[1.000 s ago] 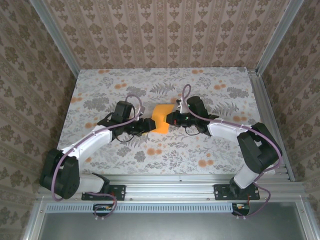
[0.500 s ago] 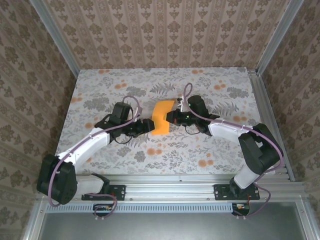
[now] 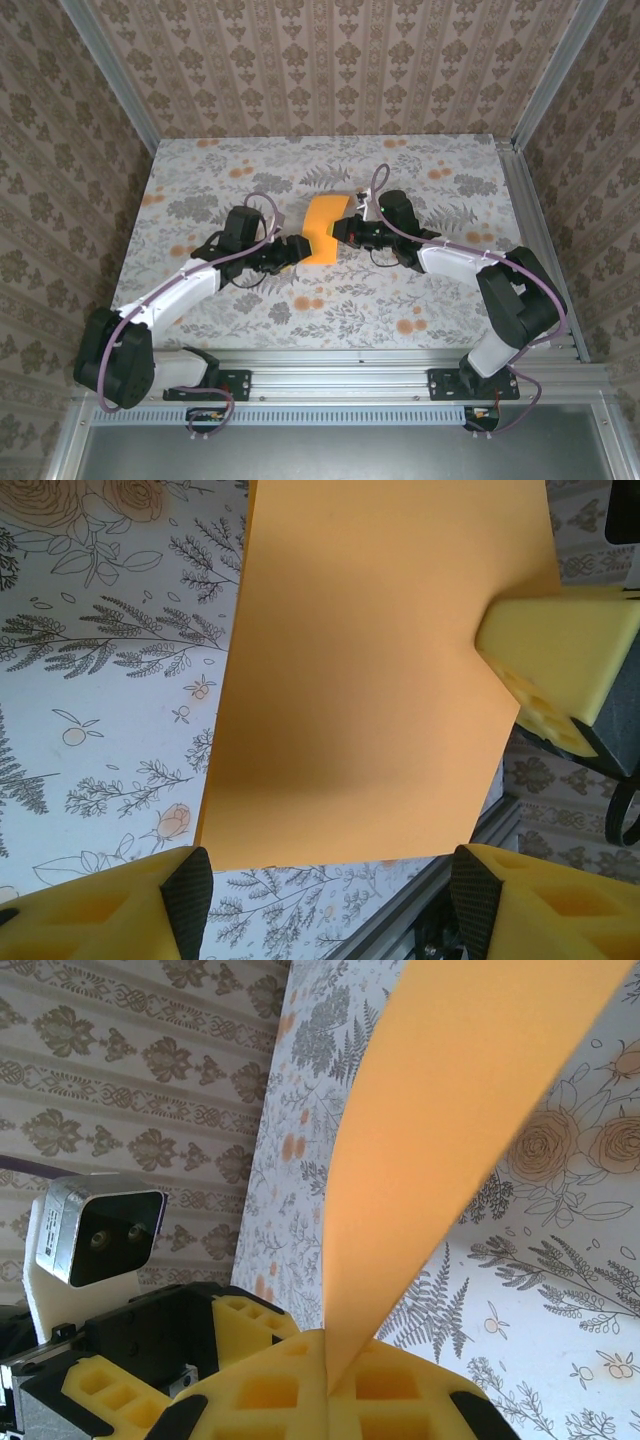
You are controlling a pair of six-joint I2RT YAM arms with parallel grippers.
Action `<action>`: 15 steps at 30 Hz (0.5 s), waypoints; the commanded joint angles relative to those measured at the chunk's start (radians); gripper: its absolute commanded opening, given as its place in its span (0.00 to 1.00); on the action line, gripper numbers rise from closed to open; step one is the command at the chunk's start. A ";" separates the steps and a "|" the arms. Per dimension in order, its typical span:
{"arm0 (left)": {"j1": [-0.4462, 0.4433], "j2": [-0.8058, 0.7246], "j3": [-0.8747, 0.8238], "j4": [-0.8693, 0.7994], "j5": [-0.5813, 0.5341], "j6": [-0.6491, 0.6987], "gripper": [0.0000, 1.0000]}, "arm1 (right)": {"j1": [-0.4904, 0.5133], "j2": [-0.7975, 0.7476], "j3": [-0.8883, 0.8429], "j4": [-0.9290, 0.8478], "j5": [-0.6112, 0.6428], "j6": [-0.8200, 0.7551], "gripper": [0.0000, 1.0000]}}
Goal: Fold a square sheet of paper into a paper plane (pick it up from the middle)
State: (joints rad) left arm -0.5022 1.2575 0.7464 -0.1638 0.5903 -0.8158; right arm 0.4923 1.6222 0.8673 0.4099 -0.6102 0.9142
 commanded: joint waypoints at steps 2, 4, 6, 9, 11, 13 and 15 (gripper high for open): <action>0.007 0.012 -0.015 0.018 0.006 -0.011 0.67 | -0.004 -0.013 -0.016 0.044 -0.027 0.022 0.00; 0.005 0.014 -0.010 0.016 0.004 -0.008 0.67 | -0.006 -0.013 -0.021 0.051 -0.028 0.027 0.00; 0.005 0.018 -0.002 -0.003 -0.009 0.006 0.67 | -0.006 -0.011 -0.023 0.058 -0.029 0.031 0.00; 0.005 0.021 0.005 -0.018 -0.016 0.017 0.67 | -0.007 -0.010 -0.025 0.060 -0.031 0.032 0.00; 0.005 0.022 0.008 -0.023 -0.017 0.021 0.67 | -0.008 -0.009 -0.025 0.061 -0.033 0.035 0.00; 0.004 0.028 0.007 -0.022 -0.020 0.023 0.67 | -0.008 -0.005 -0.027 0.071 -0.035 0.041 0.00; 0.003 0.035 0.005 -0.016 -0.018 0.022 0.67 | -0.009 -0.002 -0.028 0.083 -0.039 0.049 0.00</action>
State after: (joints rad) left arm -0.5022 1.2774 0.7464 -0.1726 0.5770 -0.8150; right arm 0.4904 1.6222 0.8513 0.4450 -0.6193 0.9463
